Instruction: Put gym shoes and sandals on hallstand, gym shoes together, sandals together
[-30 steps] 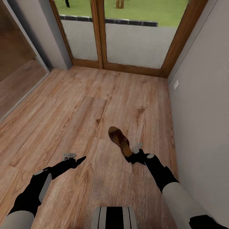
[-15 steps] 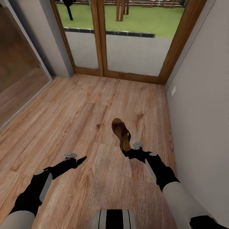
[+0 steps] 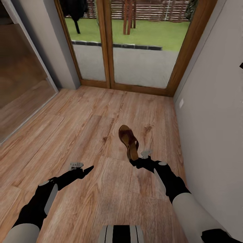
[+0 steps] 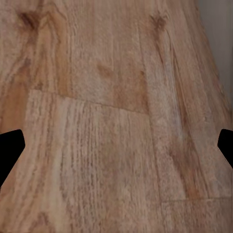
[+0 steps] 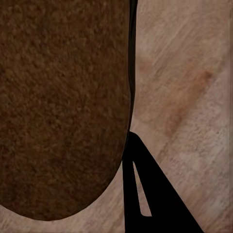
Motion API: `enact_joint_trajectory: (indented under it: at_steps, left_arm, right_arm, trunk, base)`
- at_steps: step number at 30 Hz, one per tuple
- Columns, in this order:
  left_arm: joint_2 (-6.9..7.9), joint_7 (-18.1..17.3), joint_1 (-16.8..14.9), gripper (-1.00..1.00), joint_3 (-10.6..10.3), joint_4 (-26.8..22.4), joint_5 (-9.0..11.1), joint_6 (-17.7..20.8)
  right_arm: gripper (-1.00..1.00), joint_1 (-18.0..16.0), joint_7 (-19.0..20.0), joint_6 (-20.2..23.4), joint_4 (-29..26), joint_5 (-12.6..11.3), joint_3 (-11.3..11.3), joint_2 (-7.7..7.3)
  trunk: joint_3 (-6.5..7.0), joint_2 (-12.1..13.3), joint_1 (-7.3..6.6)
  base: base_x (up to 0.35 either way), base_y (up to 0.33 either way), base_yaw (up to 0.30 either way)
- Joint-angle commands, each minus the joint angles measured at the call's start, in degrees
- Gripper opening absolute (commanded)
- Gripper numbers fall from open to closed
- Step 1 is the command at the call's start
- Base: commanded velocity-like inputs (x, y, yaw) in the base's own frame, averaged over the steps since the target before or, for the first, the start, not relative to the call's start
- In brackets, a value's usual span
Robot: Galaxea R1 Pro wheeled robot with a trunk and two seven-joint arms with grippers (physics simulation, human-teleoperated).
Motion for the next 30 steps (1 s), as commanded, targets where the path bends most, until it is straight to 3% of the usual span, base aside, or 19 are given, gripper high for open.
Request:
enact_joint_trajectory:
  at_steps: [1,30]
  left_arm:
    - [0.02,-0.2,0.0,1.0,0.1,0.0,0.5,0.6]
    - [0.05,-0.2,0.0,1.0,0.1,0.0,0.5,0.6]
  right_arm:
    - [-1.0,0.0,0.2,0.3,-0.1,0.4,-0.1,0.01]
    - [-1.0,0.0,0.2,0.3,-0.1,0.4,-0.1,0.01]
  trunk:
    - [0.19,0.0,-0.03]
    - [8.83,0.4,-0.78]
  base:
    - [0.0,0.0,0.0]
    - [0.0,0.0,0.0]
